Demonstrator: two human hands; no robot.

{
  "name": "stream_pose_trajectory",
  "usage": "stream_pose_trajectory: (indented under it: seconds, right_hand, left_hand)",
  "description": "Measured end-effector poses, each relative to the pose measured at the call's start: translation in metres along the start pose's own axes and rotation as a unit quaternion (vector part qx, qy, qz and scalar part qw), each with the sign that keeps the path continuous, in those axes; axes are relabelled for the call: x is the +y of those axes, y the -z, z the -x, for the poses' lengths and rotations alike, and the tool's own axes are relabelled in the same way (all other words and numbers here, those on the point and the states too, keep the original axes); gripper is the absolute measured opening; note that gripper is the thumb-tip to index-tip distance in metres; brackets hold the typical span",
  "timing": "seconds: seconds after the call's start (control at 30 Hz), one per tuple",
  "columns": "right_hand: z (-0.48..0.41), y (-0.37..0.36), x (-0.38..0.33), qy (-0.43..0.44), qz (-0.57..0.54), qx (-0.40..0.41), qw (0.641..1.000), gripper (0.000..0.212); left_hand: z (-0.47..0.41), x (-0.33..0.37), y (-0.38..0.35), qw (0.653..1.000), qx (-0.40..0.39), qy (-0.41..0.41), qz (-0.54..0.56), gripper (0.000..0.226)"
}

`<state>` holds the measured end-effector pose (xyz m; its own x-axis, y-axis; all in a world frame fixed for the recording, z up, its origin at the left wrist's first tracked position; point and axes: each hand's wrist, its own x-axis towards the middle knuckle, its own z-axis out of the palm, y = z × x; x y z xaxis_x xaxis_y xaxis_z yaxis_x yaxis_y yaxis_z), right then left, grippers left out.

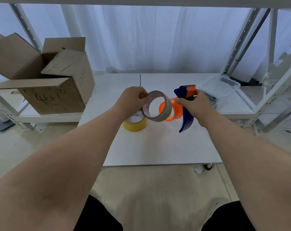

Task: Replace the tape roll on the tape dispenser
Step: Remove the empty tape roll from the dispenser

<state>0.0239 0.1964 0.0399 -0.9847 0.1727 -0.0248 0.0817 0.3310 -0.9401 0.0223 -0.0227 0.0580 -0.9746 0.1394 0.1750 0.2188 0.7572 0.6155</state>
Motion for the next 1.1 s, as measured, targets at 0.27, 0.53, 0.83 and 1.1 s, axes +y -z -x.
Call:
stream_pose_trajectory:
  seconds: [0.27,0.53,0.83,1.1]
  right_hand:
    - [-0.005,0.003,0.003,-0.018,-0.056,0.068,0.996,0.067]
    - [-0.010,0.017,0.017,-0.043,-0.089,0.098,0.990,0.066]
    - [-0.033,0.021,0.030,-0.036,-0.139,0.168,0.975,0.063]
    - [-0.047,0.007,0.044,-0.036,-0.173,0.157,0.972,0.059]
  left_hand:
    - [0.006,-0.009,-0.020,0.986,-0.081,0.144,0.004,0.017]
    - [-0.007,-0.007,-0.060,0.980,-0.114,0.159,-0.020,0.021]
    - [-0.046,-0.007,-0.096,0.985,-0.055,0.166,-0.001,0.021]
    - [-0.061,-0.019,-0.105,0.977,-0.093,0.190,0.004,0.017]
